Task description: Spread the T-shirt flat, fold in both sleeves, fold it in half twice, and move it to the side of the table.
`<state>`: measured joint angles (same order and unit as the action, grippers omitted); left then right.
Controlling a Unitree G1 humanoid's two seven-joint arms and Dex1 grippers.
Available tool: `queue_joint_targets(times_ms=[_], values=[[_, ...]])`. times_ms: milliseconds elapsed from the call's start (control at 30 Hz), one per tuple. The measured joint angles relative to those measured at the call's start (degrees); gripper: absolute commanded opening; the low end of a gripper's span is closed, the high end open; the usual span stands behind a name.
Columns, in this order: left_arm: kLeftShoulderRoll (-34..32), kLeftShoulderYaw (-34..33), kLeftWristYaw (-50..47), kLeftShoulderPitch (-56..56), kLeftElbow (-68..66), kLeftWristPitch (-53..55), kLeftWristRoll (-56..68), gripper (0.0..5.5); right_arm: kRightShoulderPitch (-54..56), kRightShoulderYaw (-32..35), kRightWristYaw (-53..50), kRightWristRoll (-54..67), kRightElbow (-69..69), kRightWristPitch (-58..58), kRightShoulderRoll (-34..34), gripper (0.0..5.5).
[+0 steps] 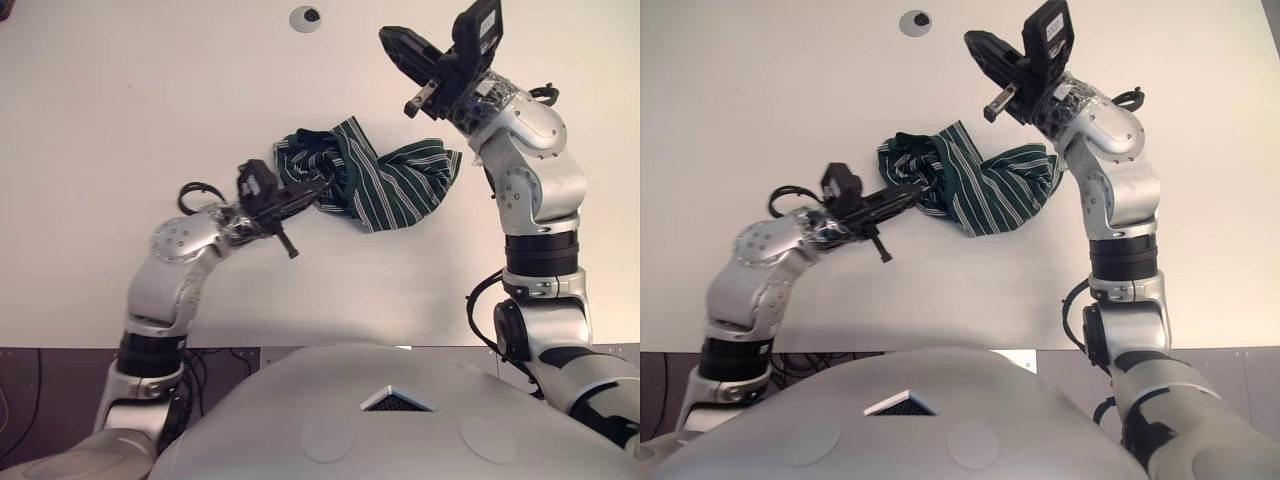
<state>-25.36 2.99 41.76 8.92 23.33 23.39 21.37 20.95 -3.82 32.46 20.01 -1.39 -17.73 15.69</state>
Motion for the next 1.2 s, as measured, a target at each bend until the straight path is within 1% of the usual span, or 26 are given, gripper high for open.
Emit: queue_joint_targets(times_ms=[67, 133, 200, 233, 333, 667, 900, 1067, 1200], values=[[2.49, -3.85, -5.16, -2.97, -1.62, -1.79, 0.1, 0.04, -1.05, 1.24, -3.69, -0.75, -0.05, 1.56, -2.06, 0.0], [6.66, -5.76, -11.03, -7.3, -3.69, -5.2, -0.72, 0.04, -2.55, 1.49, -6.46, -2.1, -0.2, 2.8, -3.95, 0.0], [10.15, -4.84, -14.59, -8.94, -5.42, -9.02, -3.53, 0.04, -4.99, 0.93, -8.08, -2.62, -0.91, 3.58, -4.94, 0.0], [10.72, -4.06, -15.51, -8.81, -6.26, -10.37, -4.72, 0.04, -6.02, 0.94, -8.77, -2.77, -1.1, 3.69, -6.03, 0.0], [12.08, -3.33, -17.04, -7.56, -7.94, -12.16, -6.29, 0.04, -7.14, -0.44, -9.04, -3.76, -1.74, 4.02, -6.22, 0.0], [12.85, -2.44, -18.9, -7.02, -9.03, -13.87, -7.85, 0.04, -8.39, -0.88, -9.08, -4.92, -0.98, 6.31, -6.14, 0.0], [12.86, -2.76, -20.08, -6.58, -9.21, -14.79, -8.42, 0.04, -7.65, -1.31, -14.19, -9.53, -0.11, 5.75, -6.16, 0.0], [13.4, -5.09, -23.73, -6.23, -8.69, -10.81, -7.71, 0.04, -4.6, -1.51, -14.05, -11.16, 0.05, 3.6, -6.0, 0.0], [13.27, -4.97, -24.87, -5.39, -7.47, -10.78, -9.12, 0.04, -4.31, -1.35, -13.9, -12.05, 0.55, 4.48, -5.97, 0.0]])
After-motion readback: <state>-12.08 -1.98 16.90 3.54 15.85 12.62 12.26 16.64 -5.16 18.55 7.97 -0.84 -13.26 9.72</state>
